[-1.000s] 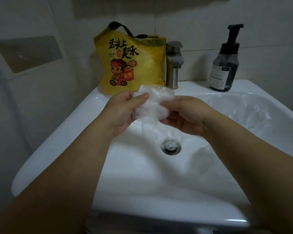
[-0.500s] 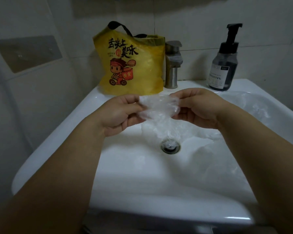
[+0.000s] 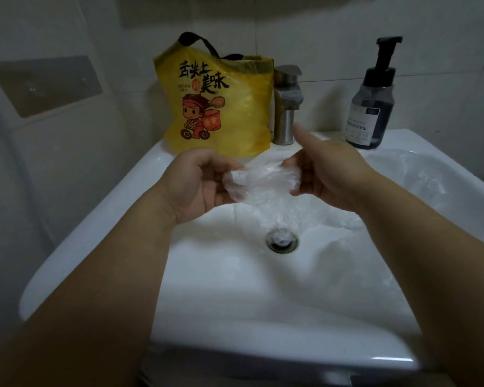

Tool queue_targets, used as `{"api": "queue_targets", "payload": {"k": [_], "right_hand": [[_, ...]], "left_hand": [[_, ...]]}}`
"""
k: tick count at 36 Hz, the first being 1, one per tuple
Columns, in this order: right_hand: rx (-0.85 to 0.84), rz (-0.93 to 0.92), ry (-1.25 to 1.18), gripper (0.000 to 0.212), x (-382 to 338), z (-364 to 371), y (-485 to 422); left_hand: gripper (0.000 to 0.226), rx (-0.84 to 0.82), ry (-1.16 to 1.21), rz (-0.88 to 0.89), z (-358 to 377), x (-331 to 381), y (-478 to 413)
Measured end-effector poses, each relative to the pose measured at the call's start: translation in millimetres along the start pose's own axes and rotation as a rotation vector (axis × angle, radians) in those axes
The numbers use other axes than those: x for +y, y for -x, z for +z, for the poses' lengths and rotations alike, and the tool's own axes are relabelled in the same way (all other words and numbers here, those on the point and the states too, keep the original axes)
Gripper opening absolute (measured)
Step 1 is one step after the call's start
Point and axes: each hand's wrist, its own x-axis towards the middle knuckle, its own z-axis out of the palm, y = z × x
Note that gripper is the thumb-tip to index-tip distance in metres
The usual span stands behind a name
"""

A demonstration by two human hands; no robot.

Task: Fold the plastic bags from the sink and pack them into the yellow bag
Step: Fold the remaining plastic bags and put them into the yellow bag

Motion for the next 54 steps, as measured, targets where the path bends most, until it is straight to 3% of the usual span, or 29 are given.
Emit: {"api": "queue_targets", "payload": {"k": [6,10,18,26,29,31,33,38,46,48,51,52,54], "right_hand": [[0.035,-0.151,0.268,0.034,6,6,1],[-0.008,-0.148,0.309,0.014,7,4,0],[0.031,-0.23,0.573,0.034,10,-1,-2],[0.094,-0.335,0.666,0.027,11,0,-4],[0.084,-0.35,0.702,0.015,10,-1,-2],[0.072,-0.358,0.727,0.003,10,-1,-1],[0.069,-0.366,0.747,0.01,11,0,0],[0.051,-0.319,0.695,0.023,10,0,1],[-0.071,-0.164,0.472,0.016,8,-1,1],[-0.111,-0.095,0.414,0.018,7,-2,2],[-0.177,-0.037,0.263,0.02,5,2,4],[-0.186,-0.037,0.215,0.02,5,5,4],[-0.191,-0.045,0.145,0.02,6,12,6]], "left_hand": [[0.029,0.18,-0.52,0.125,4,-10,-5],[0.016,0.168,-0.568,0.192,2,-11,-5],[0.027,0.224,-0.719,0.327,3,-12,-2],[0.02,0.29,-0.834,0.528,3,-18,-6],[0.013,0.321,-0.95,0.598,-2,-16,-8],[0.011,0.307,-1.038,0.607,-3,-16,-7],[0.011,0.274,-1.07,0.566,-4,-15,-6],[0.013,0.188,-0.882,0.403,-1,-14,-2],[0.022,0.227,-0.766,0.36,-1,-11,-3],[0.026,0.247,-0.618,0.358,1,-9,-5],[0.029,0.194,-0.141,0.335,5,-5,-6],[0.046,0.132,-0.037,0.305,6,-5,-7],[0.098,0.039,-0.045,0.226,8,-11,-10]]}}
